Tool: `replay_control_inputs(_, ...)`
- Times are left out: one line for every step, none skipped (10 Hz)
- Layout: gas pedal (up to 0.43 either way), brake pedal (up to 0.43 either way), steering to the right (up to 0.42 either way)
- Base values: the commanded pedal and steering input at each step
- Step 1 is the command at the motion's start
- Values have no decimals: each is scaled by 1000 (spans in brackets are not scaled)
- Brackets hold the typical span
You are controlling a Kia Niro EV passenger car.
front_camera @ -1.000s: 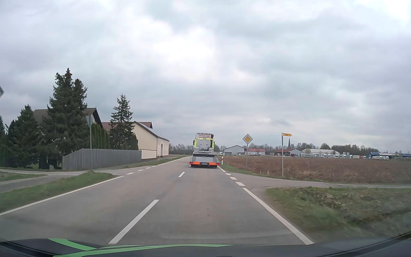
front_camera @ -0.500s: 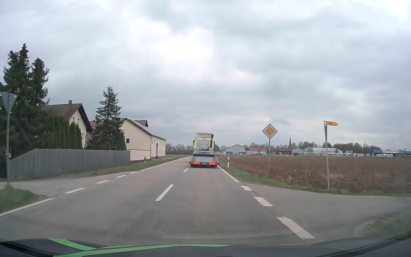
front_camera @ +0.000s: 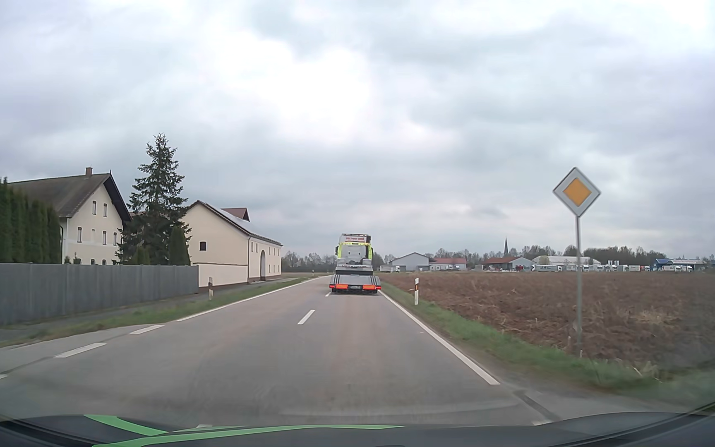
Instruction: Follow the waypoints while adhering to traffic rules and regulations
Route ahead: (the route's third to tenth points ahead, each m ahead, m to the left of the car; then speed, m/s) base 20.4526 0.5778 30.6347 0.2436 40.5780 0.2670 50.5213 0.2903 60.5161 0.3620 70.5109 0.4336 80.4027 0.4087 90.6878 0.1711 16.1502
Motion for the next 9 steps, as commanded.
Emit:
replay_control_inputs(138, 0, 0)
replay_control_inputs(138, 0, 1)
replay_control_inputs(138, 0, 0)
replay_control_inputs(138, 0, 1)
replay_control_inputs(138, 0, 0)
replay_control_inputs(138, 0, 0)
replay_control_inputs(130, 0, 0)
replay_control_inputs(130, 0, 1)
replay_control_inputs(118, 0, 0)
